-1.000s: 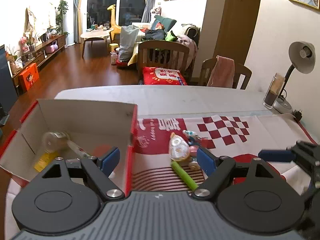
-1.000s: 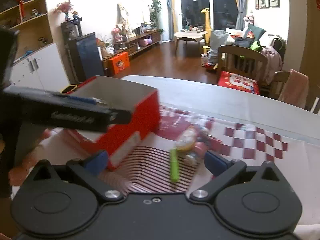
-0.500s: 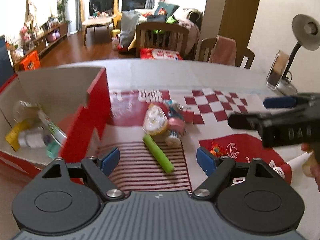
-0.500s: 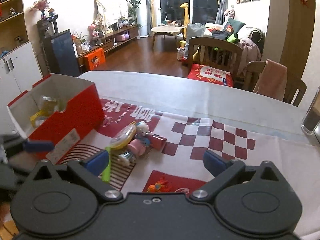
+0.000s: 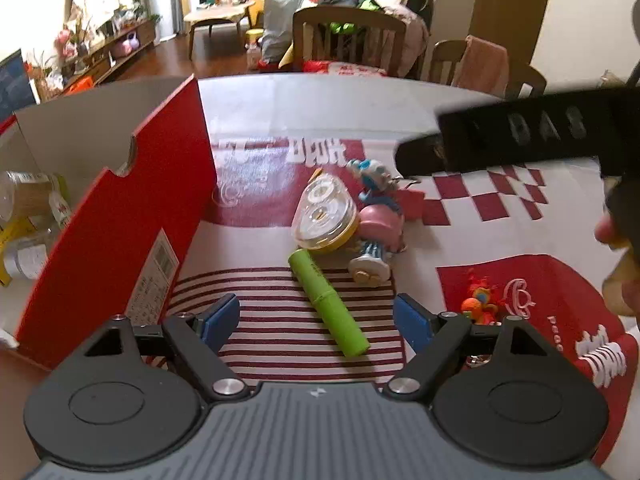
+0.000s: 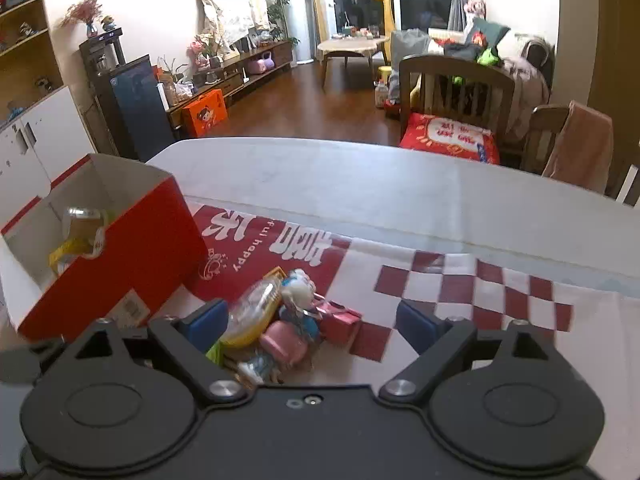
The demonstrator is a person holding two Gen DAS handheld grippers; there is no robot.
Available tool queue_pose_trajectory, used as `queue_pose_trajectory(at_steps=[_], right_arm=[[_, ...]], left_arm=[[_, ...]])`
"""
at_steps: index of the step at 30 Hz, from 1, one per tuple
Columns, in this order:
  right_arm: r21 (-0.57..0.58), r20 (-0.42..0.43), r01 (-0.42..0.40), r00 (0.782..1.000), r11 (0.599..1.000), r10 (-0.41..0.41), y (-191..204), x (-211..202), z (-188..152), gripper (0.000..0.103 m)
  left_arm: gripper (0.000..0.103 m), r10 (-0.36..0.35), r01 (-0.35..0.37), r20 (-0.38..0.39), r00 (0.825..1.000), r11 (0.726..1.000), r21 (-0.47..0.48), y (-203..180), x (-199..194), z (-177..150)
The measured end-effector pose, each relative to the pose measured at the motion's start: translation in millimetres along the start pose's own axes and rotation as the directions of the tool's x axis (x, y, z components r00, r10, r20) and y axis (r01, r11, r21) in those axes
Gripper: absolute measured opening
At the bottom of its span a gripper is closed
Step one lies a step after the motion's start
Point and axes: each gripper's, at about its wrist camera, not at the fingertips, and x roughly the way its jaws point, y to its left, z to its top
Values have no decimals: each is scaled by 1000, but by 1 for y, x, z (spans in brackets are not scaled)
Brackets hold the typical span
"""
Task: Organize rigid objects
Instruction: 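Move both tools back toward the green marker and bunny keychain, then grasp the green marker with the left tool while the right tool grasps the bunny keychain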
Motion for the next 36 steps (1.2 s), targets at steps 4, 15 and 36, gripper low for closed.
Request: queue_pose_trajectory(at_steps=[4, 15, 36], right_arm=[[31, -27, 6, 1000, 999, -5, -5, 21, 7, 80], [81, -76, -14, 997, 997, 20, -9, 50, 7, 62], [131, -121, -5, 992, 991, 21, -5, 64, 14, 20]], left_arm=[[84, 18, -18, -19, 1000, 999, -28, 4, 12, 2], [78, 15, -17, -36, 999, 999, -52, 7, 23, 2], [17, 73, -73, -17, 997, 997, -16, 9, 21, 6]])
